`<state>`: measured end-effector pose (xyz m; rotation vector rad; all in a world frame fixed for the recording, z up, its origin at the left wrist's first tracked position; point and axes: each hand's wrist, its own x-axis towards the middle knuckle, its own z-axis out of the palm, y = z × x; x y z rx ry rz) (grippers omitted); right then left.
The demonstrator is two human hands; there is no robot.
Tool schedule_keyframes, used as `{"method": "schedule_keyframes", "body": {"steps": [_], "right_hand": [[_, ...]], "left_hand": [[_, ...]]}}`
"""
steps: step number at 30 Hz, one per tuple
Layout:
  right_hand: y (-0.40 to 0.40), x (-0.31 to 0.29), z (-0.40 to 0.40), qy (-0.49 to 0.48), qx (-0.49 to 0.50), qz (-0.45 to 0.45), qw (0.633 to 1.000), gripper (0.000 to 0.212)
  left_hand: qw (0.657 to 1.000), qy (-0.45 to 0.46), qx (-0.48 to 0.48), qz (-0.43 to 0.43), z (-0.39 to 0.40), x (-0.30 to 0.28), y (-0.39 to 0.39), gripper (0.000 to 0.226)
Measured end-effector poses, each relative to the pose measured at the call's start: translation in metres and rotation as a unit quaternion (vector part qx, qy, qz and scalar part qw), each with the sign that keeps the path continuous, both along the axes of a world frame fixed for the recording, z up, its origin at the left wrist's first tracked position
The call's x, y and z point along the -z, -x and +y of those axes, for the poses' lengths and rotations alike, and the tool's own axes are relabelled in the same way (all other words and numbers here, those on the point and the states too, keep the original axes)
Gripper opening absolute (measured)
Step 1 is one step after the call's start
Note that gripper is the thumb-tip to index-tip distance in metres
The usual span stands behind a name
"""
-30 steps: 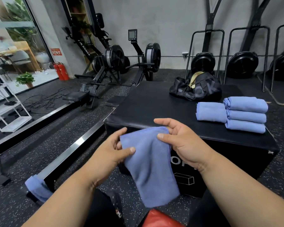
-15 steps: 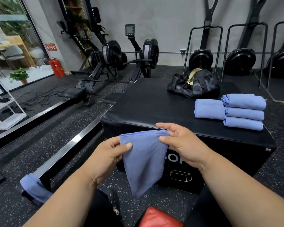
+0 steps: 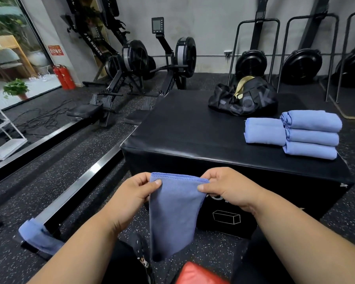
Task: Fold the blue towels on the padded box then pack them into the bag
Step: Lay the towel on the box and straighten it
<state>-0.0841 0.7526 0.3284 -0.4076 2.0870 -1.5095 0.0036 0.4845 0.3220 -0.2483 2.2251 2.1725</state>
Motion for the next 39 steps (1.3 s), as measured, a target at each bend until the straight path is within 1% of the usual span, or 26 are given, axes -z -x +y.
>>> {"method": "schedule_keyframes", "body": {"steps": [5, 9, 12, 15, 17, 19, 22, 24, 26, 28, 30, 32, 34, 36, 39], "right_hand": [[0.019, 0.009, 0.001, -0.021, 0.034, 0.024, 0.999, 0.008], [0.046, 0.003, 0.001, -0.044, 0.062, 0.029, 0.997, 0.007], [0.081, -0.023, -0.009, -0.024, 0.087, 0.056, 0.994, 0.005], [0.132, -0.068, -0.026, 0.019, 0.131, 0.103, 0.986, 0.005], [0.167, -0.107, -0.035, 0.043, 0.154, 0.144, 0.977, 0.007], [0.193, -0.15, -0.041, 0.086, 0.171, 0.182, 0.965, 0.01], [0.21, -0.204, -0.042, 0.164, 0.186, 0.242, 0.938, 0.012], [0.214, -0.217, -0.038, 0.198, 0.186, 0.269, 0.924, 0.011], [0.216, -0.206, -0.032, 0.2, 0.182, 0.264, 0.926, 0.011], [0.214, -0.168, -0.028, 0.174, 0.184, 0.236, 0.938, 0.013], [0.208, -0.115, -0.026, 0.121, 0.191, 0.19, 0.955, 0.014], [0.197, -0.06, -0.022, 0.079, 0.192, 0.137, 0.969, 0.011], [0.182, -0.017, -0.015, 0.059, 0.195, 0.091, 0.975, 0.006], [0.167, 0.006, -0.007, 0.068, 0.206, 0.059, 0.975, 0.006], [0.149, 0.013, 0.005, 0.098, 0.218, 0.051, 0.97, 0.008]], "left_hand": [[0.998, 0.06, 0.021, -0.016, -0.007, 0.004, 0.024, 0.013], [0.99, 0.142, 0.017, -0.021, -0.016, 0.0, 0.063, 0.009], [0.987, 0.159, -0.002, -0.006, -0.018, -0.026, 0.111, 0.015], [0.986, 0.163, -0.023, 0.04, -0.019, -0.073, 0.171, 0.021], [0.983, 0.156, -0.044, 0.085, -0.017, -0.112, 0.205, 0.024], [0.979, 0.131, -0.059, 0.143, -0.011, -0.157, 0.229, 0.011], [0.963, 0.118, -0.08, 0.229, -0.004, -0.214, 0.249, 0.011], [0.955, 0.105, -0.069, 0.268, -0.006, -0.227, 0.255, 0.011], [0.952, 0.117, -0.065, 0.276, -0.008, -0.215, 0.258, 0.009], [0.95, 0.159, -0.062, 0.262, -0.01, -0.175, 0.258, 0.008], [0.954, 0.205, -0.045, 0.214, -0.013, -0.115, 0.254, 0.006], [0.965, 0.217, -0.026, 0.142, -0.012, -0.054, 0.242, 0.009], [0.97, 0.224, -0.019, 0.093, -0.004, -0.01, 0.222, 0.014], [0.969, 0.237, -0.009, 0.074, 0.006, 0.009, 0.2, 0.013], [0.966, 0.251, 0.008, 0.061, 0.015, 0.008, 0.173, 0.007]]}}
